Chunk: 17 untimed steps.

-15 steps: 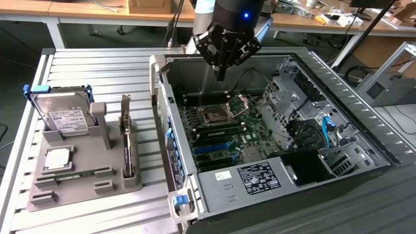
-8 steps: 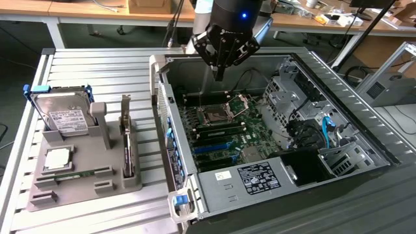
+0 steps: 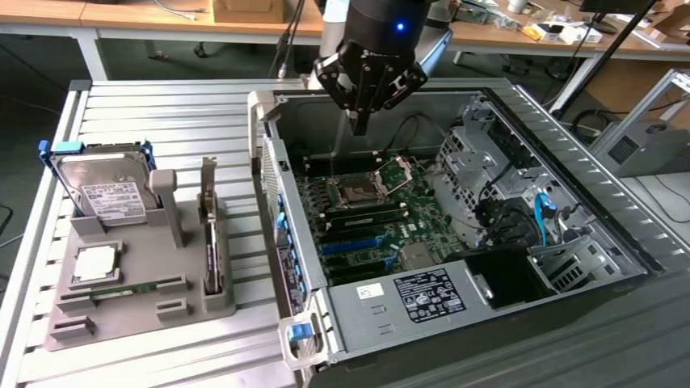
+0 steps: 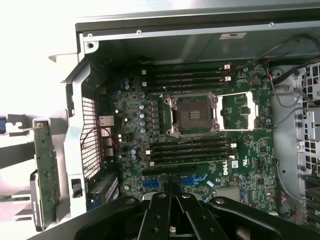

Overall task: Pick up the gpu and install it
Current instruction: 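Reach for the gpu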

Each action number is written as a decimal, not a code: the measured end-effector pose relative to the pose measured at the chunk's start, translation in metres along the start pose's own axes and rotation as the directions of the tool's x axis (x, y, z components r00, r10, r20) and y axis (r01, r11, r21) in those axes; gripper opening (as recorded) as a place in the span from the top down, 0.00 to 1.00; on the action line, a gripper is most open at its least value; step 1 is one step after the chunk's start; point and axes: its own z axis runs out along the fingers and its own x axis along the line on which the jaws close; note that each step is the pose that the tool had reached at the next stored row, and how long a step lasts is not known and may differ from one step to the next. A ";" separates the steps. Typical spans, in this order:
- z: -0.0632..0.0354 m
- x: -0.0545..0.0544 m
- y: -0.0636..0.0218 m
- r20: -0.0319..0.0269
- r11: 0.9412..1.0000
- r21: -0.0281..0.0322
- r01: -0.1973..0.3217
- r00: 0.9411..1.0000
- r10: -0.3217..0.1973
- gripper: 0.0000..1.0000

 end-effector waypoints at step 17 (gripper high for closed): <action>0.0029 0.019 -0.0016 0.000 1.000 0.000 0.000 1.000 0.000 0.89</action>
